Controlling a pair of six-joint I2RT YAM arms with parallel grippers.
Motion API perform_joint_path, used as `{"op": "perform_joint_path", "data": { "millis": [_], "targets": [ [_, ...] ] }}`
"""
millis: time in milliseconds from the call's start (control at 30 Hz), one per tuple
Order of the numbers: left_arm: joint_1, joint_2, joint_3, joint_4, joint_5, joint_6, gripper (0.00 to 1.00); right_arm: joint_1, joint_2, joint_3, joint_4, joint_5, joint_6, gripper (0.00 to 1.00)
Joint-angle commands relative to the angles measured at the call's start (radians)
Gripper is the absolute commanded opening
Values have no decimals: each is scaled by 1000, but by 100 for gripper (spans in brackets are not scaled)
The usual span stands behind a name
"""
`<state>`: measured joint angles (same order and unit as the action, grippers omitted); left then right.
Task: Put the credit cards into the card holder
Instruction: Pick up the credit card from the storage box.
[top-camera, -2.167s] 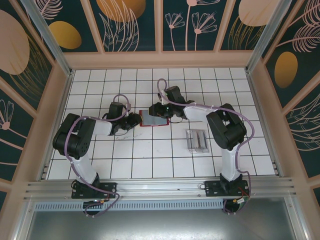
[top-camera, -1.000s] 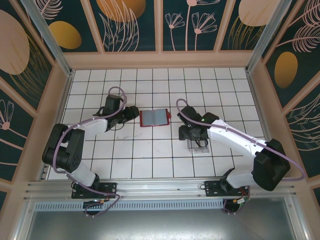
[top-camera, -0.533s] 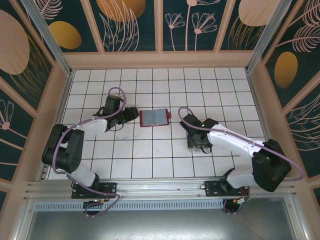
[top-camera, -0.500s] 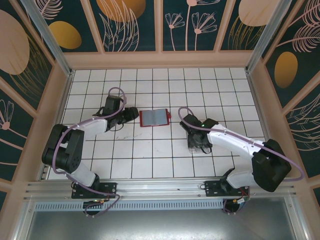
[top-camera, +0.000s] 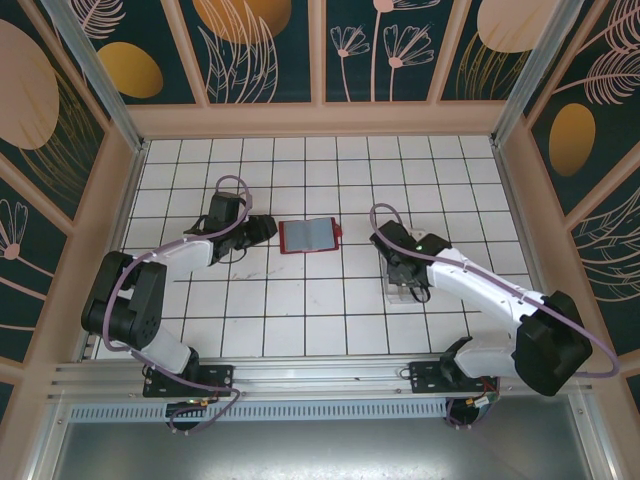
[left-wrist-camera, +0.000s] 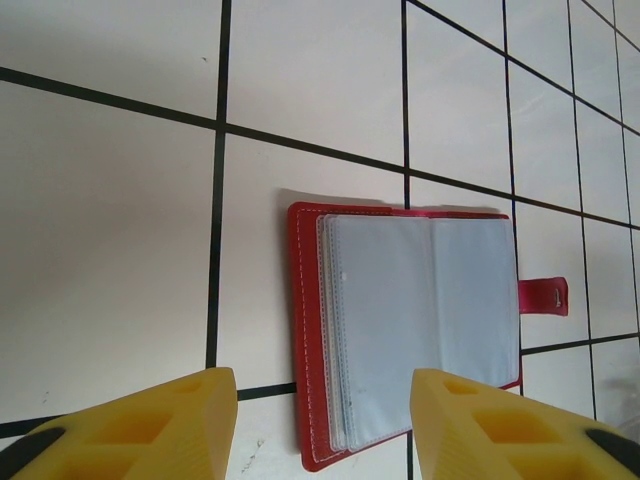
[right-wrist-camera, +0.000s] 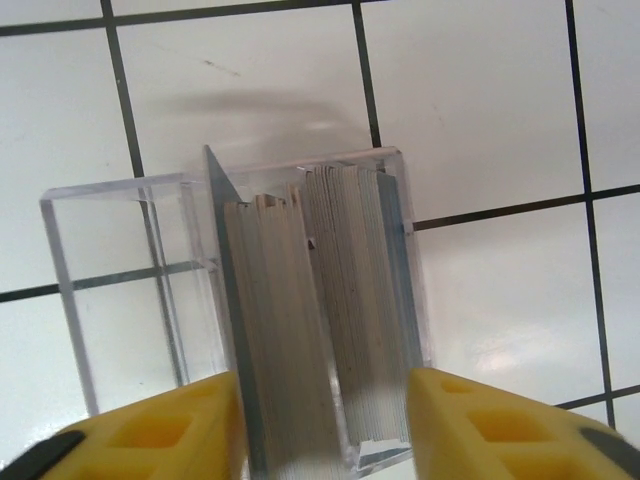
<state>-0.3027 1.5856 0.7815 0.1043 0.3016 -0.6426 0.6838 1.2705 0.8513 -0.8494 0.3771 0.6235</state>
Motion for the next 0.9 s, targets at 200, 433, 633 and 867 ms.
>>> {"op": "perform_joint_path", "data": {
  "millis": [200,433,633,867],
  "targets": [
    [5,-26,-27,21,-12,10,50,-9,-45,21,6,-11,-34,21],
    [5,-22,-27,25,-6,14,50,-9,-65,47,-11,-40,-47,11],
    [6,-16,-24,26,4,14,50,-9,-79,82,-14,-84,-57,4],
    [5,-22,-22,32,41,12,50,-12,-62,206,117,-293,-64,3]
  ]
}}
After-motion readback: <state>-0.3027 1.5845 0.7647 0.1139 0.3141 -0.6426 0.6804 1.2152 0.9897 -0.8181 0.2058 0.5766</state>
